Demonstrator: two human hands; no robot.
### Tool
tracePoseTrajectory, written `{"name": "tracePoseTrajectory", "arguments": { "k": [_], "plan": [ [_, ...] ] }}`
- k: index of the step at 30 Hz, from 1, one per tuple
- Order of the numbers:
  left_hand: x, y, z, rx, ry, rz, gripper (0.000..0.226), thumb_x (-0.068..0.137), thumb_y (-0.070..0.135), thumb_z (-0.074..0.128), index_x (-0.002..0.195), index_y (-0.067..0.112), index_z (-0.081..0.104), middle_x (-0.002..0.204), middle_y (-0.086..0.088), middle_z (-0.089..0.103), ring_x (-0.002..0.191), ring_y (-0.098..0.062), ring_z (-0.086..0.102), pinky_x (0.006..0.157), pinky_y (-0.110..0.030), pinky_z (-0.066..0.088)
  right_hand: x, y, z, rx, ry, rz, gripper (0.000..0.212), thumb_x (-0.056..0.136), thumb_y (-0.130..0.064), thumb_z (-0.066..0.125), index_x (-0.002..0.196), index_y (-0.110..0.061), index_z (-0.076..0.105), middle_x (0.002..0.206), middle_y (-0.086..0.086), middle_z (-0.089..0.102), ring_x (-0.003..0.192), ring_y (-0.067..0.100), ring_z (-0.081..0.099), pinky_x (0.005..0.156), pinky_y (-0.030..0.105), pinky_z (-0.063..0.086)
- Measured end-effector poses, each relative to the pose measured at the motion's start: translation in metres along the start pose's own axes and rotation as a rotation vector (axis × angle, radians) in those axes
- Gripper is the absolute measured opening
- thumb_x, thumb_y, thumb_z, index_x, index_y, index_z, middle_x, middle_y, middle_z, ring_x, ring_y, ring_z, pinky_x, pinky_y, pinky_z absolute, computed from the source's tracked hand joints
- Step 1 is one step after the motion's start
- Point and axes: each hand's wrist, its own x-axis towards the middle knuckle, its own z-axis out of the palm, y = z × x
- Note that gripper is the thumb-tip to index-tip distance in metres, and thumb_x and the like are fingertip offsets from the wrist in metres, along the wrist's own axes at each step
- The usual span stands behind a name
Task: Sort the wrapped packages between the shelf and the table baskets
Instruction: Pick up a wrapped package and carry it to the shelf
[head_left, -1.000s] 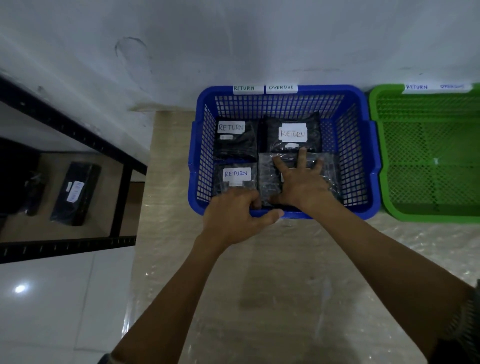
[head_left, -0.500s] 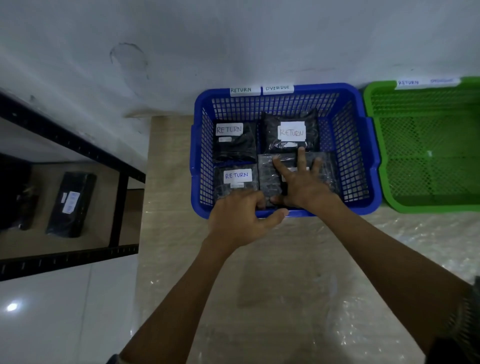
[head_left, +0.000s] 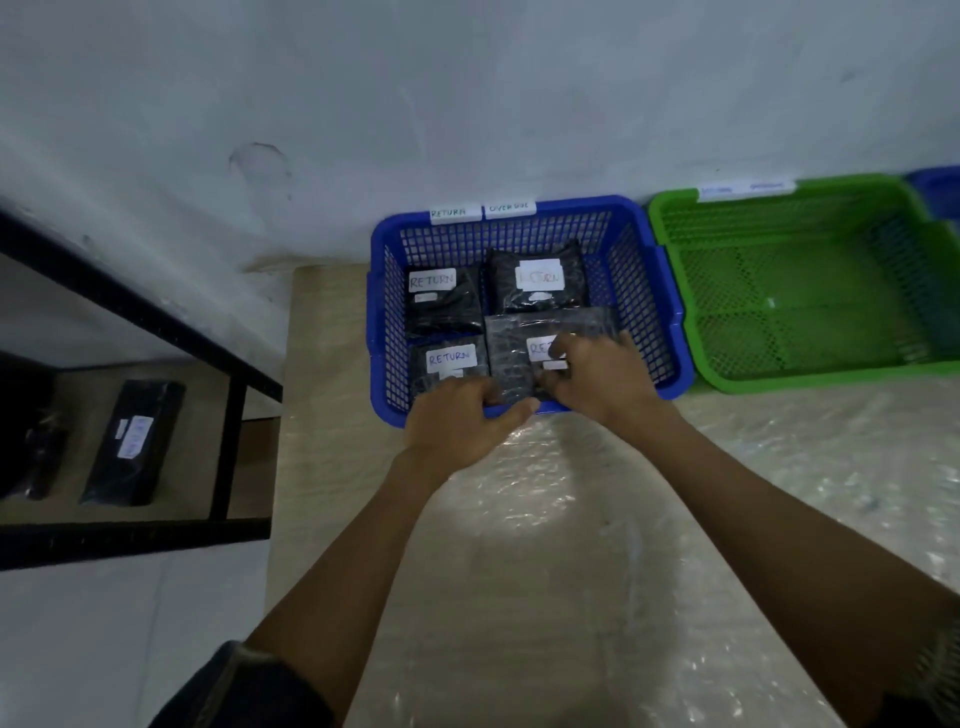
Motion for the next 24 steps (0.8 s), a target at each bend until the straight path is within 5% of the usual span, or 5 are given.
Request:
{"name": "tracePoseTrajectory", "arguments": {
  "k": [7, 12, 17, 24],
  "plan": [
    [-0.035, 0.013, -0.029, -0.244, 0.092, 0.086, 0.018, 0.087, 0.036, 0.067, 0.076, 0.022, 0.062, 0.073, 0.012, 0.059, 0.070, -0.004, 0.055, 0.066, -0.028, 0.048, -0.061, 0.000, -0.034, 0.054, 0.094, -0.058, 0.026, 0.089, -0.040, 0.056, 0.103, -0.019, 0.063, 0.101, 0.007, 0.069, 0.096, 0.029, 0.063, 0.080, 0.035, 0.046],
    [-0.104, 0.030, -0.056, -0.236, 0.177, 0.078, 0.022, 0.085, 0.035, 0.069, 0.079, 0.014, 0.067, 0.072, 0.011, 0.061, 0.067, -0.003, 0.056, 0.066, -0.024, 0.045, -0.120, -0.002, -0.050, 0.114, 0.049, -0.068, 0.032, 0.087, -0.042, 0.058, 0.114, -0.025, 0.060, 0.111, 0.003, 0.067, 0.106, 0.026, 0.061, 0.082, 0.034, 0.048],
    [-0.194, 0.036, -0.069, -0.316, 0.240, 0.011, 0.017, 0.083, 0.035, 0.072, 0.073, 0.024, 0.064, 0.071, 0.013, 0.064, 0.061, 0.003, 0.055, 0.064, -0.024, 0.049, -0.193, -0.010, -0.058, 0.151, -0.145, -0.172, 0.033, 0.087, -0.043, 0.062, 0.113, -0.023, 0.061, 0.104, -0.001, 0.068, 0.101, 0.020, 0.061, 0.086, 0.031, 0.047],
    [-0.310, 0.010, -0.091, -0.254, 0.113, -0.139, 0.027, 0.083, 0.047, 0.069, 0.085, 0.021, 0.066, 0.085, 0.009, 0.067, 0.077, -0.002, 0.060, 0.069, -0.024, 0.051, -0.261, -0.053, -0.050, -0.038, -0.411, -0.265, 0.043, 0.084, -0.050, 0.062, 0.120, -0.027, 0.055, 0.119, 0.003, 0.059, 0.104, 0.019, 0.054, 0.082, 0.029, 0.042]
  ]
}}
